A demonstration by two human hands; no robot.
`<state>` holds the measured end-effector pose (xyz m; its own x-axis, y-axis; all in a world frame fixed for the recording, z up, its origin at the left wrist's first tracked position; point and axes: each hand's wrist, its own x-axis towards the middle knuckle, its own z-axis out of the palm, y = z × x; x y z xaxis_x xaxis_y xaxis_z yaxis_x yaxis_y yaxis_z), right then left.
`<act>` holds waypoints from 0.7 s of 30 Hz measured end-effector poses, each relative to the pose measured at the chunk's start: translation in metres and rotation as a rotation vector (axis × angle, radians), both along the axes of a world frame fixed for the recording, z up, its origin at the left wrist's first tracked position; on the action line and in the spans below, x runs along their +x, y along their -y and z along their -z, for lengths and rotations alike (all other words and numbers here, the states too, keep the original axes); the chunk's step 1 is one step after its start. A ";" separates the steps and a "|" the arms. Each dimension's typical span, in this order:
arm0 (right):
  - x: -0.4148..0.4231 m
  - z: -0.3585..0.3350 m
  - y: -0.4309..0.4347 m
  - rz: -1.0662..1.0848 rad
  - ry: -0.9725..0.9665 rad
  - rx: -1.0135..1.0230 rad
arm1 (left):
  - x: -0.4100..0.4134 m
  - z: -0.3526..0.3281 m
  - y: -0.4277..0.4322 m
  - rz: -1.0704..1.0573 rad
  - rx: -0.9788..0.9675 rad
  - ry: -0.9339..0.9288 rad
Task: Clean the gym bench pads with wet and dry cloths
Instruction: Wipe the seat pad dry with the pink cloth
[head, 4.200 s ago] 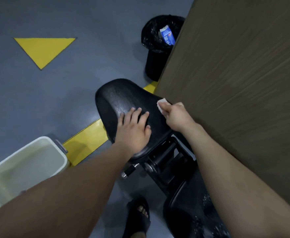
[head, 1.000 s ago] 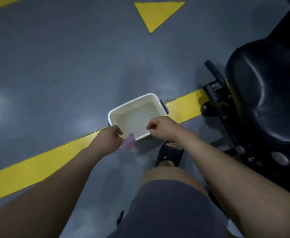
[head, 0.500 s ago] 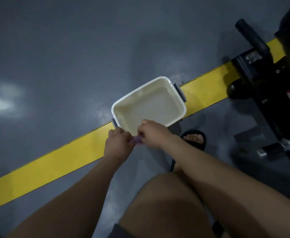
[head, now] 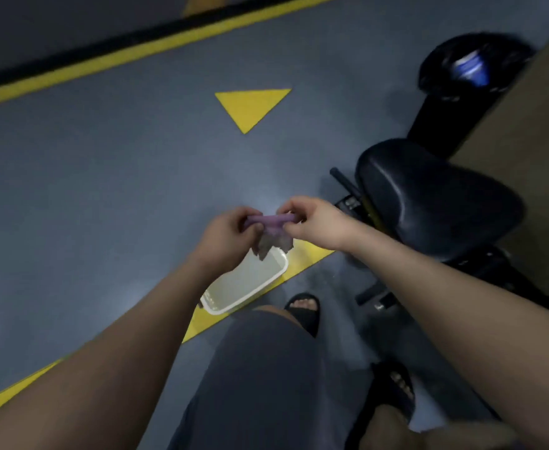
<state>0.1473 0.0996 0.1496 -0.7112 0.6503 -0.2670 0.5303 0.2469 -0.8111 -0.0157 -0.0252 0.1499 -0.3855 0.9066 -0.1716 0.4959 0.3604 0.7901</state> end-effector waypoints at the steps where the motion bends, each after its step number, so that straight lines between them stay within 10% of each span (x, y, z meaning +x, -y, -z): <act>1: 0.014 -0.019 -0.001 0.037 -0.010 -0.006 | 0.010 -0.015 -0.005 0.026 0.027 -0.002; 16: 0.252 -0.067 0.000 0.602 -0.410 -0.473 | 0.221 -0.069 -0.103 0.310 -0.001 0.126; 21: 0.293 -0.019 -0.024 0.824 -0.234 -0.212 | 0.247 -0.028 -0.135 0.345 -0.131 0.067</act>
